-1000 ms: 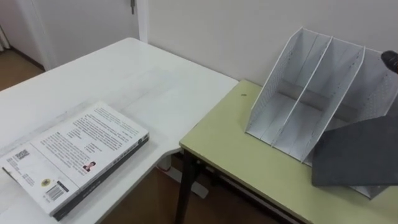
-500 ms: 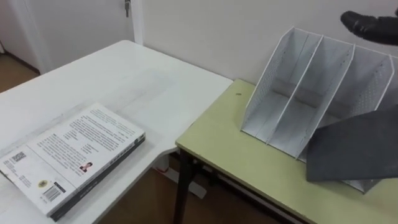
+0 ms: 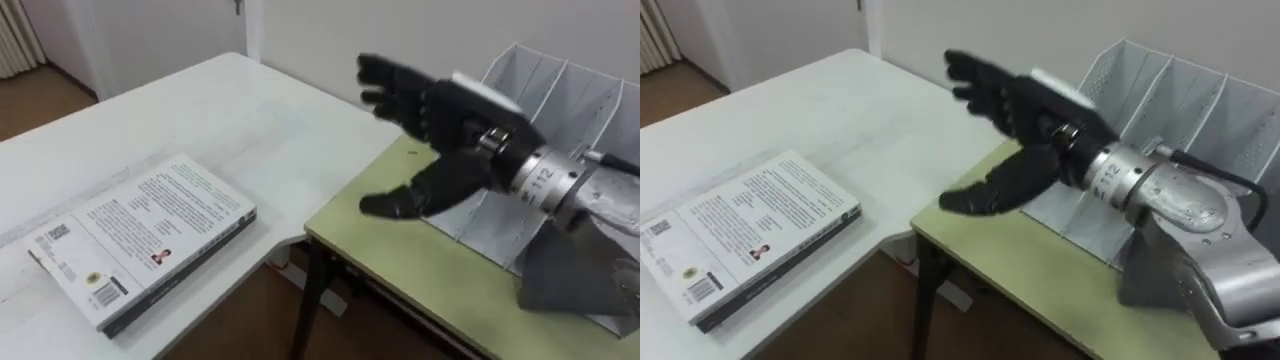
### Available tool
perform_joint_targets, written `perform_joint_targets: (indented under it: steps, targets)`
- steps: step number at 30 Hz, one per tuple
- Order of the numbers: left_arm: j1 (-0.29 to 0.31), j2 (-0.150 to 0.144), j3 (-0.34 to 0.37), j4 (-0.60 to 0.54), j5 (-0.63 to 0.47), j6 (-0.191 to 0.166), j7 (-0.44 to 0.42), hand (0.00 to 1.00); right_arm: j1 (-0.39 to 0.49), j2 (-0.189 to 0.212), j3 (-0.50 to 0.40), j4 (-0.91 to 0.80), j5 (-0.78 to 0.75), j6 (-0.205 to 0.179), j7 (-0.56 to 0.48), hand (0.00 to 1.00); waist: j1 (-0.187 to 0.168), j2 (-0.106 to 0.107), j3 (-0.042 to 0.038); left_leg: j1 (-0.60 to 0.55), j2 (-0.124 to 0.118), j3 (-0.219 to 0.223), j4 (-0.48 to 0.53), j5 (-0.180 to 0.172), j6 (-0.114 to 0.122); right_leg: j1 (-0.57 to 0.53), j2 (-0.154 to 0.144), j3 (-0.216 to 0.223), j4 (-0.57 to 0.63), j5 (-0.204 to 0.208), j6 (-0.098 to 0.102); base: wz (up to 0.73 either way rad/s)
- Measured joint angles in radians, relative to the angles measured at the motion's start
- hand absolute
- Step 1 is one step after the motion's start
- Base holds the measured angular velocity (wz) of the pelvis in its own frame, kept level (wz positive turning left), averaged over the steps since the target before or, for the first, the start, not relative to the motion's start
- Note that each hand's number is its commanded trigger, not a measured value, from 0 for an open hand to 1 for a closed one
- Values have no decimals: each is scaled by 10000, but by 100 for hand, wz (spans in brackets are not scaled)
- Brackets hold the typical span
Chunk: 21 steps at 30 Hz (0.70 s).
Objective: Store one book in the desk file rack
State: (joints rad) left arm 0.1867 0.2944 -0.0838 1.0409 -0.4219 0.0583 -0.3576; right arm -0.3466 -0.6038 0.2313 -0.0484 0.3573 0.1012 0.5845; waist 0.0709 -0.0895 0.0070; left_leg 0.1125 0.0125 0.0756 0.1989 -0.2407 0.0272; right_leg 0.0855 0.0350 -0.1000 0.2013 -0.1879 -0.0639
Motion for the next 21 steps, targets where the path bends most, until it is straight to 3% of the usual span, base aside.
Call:
perform_joint_targets:
  steps: [2,4,7,8,11,15,16,21]
  targets:
    - [-154,72,-154,21,-3,72,7,0,885,163,484,-62,-861,82,677,0,253,-54,-50,23,-5,-52,13,0,0,29,-1,16,16,0,0,5]
    - [-267,77,-334,183,-90,81,57,0,1596,245,750,131,-1302,103,973,0,472,-29,-34,25,-20,-51,41,-1,1,41,-16,23,21,6,11,0]
    - [-322,3,-418,178,-273,75,313,0,2611,654,867,1000,-2410,162,1198,0,508,182,54,-49,-54,-156,84,-18,28,70,-61,-133,18,60,57,8]
    - [-318,-29,-413,196,-270,75,408,0,2949,812,870,1545,-2900,206,1188,0,534,291,18,-132,-85,-214,129,-15,35,24,-87,-153,24,67,67,10]
    - [-286,-110,-405,190,-194,68,595,0,3668,1417,736,3106,-4413,251,1034,0,474,590,10,-158,-104,-235,200,-12,49,15,-114,-187,30,67,69,5]
    - [-196,-382,-383,307,-375,-13,883,0,4246,1972,549,5261,-5250,220,388,0,444,781,-37,-222,-118,-171,198,2,65,-131,-137,-142,25,43,78,-2]
    - [-158,-434,-370,340,-396,-34,939,0,4351,2174,353,5892,-5259,182,218,0,377,827,-96,-308,-123,-175,194,22,72,-154,-143,-153,45,42,77,4]
    - [9,-450,-359,388,-441,-360,1061,0,4487,2727,-124,8331,-5100,-310,-722,0,82,718,-91,-307,-123,-170,235,69,49,-38,-156,-319,-37,40,70,10]
